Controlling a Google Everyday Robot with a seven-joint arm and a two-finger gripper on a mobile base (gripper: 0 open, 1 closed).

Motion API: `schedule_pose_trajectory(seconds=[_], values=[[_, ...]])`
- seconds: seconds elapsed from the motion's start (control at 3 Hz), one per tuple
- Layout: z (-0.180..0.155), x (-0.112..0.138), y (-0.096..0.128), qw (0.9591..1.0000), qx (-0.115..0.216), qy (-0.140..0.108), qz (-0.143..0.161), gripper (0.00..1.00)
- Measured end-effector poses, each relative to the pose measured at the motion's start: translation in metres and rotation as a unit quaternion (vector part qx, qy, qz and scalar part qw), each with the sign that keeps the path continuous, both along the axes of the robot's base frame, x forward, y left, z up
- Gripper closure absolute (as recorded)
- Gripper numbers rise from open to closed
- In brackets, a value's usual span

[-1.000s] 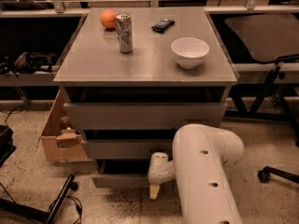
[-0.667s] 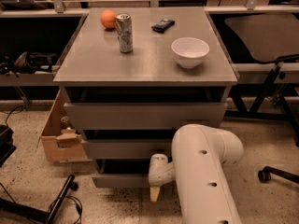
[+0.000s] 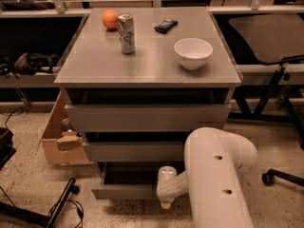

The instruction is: Open bottom drawer

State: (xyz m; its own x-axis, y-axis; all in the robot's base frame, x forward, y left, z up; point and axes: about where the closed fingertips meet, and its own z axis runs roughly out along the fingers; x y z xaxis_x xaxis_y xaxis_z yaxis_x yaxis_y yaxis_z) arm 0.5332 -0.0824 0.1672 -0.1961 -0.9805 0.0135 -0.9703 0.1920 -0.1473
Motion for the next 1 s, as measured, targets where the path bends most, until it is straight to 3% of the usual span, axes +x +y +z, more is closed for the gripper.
schedule_pose_trajectory(seconds=[0.67,1.0], values=[[0.016,-0.001,-0.001,1.0,0.0,0.0,-0.001,0.95],[0.027,-0.009,-0.013,0.9999,-0.009,-0.004,-0.012,1.0]])
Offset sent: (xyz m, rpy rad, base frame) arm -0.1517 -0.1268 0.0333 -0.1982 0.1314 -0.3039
